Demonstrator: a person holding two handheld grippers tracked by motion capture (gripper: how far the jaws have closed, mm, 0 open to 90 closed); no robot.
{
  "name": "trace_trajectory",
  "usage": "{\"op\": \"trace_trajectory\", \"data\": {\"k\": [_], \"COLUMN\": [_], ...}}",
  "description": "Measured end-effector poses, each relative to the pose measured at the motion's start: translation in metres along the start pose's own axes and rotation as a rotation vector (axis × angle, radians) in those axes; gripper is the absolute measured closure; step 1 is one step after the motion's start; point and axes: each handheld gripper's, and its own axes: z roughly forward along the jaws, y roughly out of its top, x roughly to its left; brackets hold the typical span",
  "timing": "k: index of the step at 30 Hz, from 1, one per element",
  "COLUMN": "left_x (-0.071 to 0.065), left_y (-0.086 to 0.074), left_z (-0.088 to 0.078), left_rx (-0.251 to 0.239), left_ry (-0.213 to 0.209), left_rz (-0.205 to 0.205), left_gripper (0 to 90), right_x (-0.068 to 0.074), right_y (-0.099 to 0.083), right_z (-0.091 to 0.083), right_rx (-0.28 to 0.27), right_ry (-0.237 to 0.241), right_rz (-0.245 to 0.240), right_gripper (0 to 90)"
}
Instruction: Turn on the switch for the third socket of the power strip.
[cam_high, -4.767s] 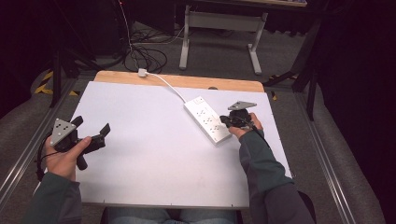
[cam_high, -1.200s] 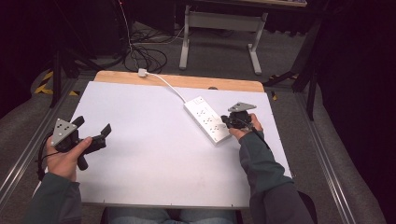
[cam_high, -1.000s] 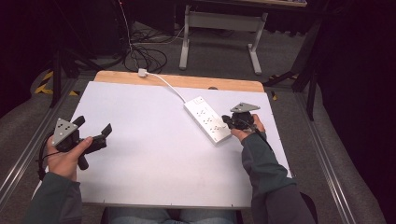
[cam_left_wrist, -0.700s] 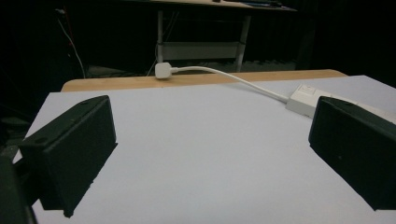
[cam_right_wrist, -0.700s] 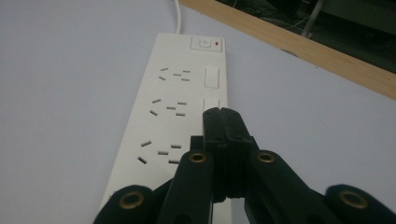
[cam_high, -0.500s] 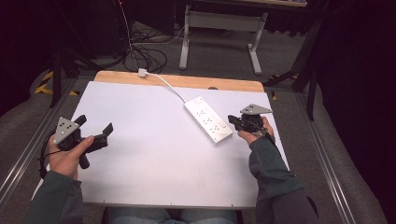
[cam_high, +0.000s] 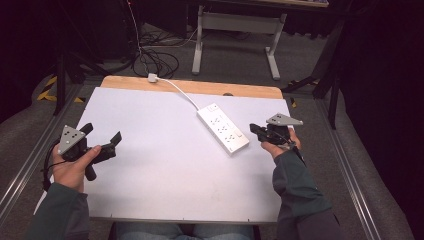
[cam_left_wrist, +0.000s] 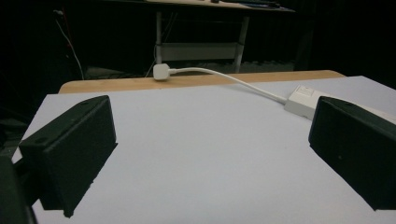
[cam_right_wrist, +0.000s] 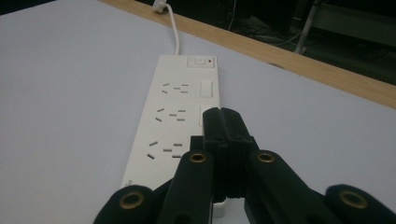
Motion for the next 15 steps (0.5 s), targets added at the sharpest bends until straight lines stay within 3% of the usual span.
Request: {"op": "trace_trajectory", "data": {"k": [15], "left_x": [0.0], "left_y": [0.0], "left_z": [0.0], "left_rx": [0.001], "left_ry": [0.0], "left_rz": [0.002], "left_gripper": [1.3], "right_x": [0.004], "right_y": [-0.005], "right_z": [-0.023], "right_rx": [-0.099], "right_ry": [0.048], "right_rz": [0.013], "right_gripper": [90.0]}}
